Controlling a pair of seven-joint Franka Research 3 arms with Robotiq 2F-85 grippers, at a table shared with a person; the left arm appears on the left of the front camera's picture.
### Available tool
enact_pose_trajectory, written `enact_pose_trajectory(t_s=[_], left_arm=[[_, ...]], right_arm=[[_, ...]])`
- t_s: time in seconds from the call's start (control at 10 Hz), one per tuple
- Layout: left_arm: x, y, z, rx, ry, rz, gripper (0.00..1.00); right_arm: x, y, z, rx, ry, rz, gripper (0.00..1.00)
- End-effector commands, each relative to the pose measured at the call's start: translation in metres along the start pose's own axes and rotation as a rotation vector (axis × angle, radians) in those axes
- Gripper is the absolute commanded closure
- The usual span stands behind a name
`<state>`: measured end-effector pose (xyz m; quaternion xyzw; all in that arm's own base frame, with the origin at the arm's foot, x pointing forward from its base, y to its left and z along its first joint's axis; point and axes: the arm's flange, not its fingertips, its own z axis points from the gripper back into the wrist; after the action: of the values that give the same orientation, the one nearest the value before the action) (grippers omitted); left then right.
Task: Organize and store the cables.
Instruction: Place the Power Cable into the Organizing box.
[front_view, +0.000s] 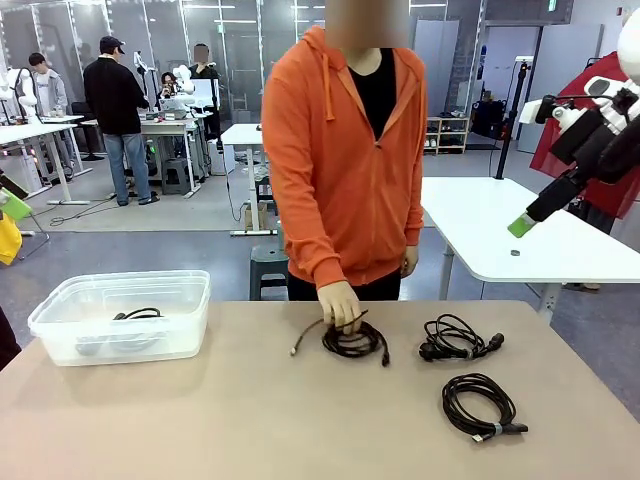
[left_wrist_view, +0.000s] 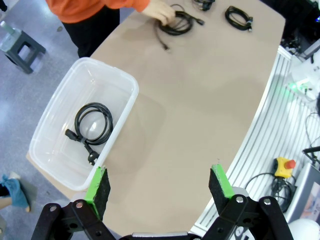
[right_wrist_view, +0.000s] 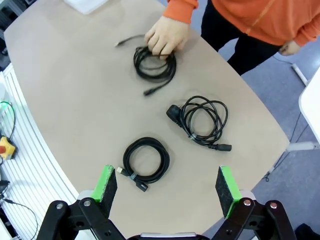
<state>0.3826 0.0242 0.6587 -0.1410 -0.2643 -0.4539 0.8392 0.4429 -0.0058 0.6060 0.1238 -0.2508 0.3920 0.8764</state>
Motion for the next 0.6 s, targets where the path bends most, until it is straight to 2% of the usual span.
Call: enact_pose_trajectory(t_s=[0.0,0.5], left_arm=[[0.0,0.0,0.0,0.002,-0.001,-0.007,0.0],[0.0,0.0,0.0,0.002,-0.001,-0.007,0.0]], right_arm=[[0.009,-0.011,0.002,-0.007,0.023,0.022,0.0],[0.022,-0.025,-0.015,-0.016,0.05,0.02,0.0]])
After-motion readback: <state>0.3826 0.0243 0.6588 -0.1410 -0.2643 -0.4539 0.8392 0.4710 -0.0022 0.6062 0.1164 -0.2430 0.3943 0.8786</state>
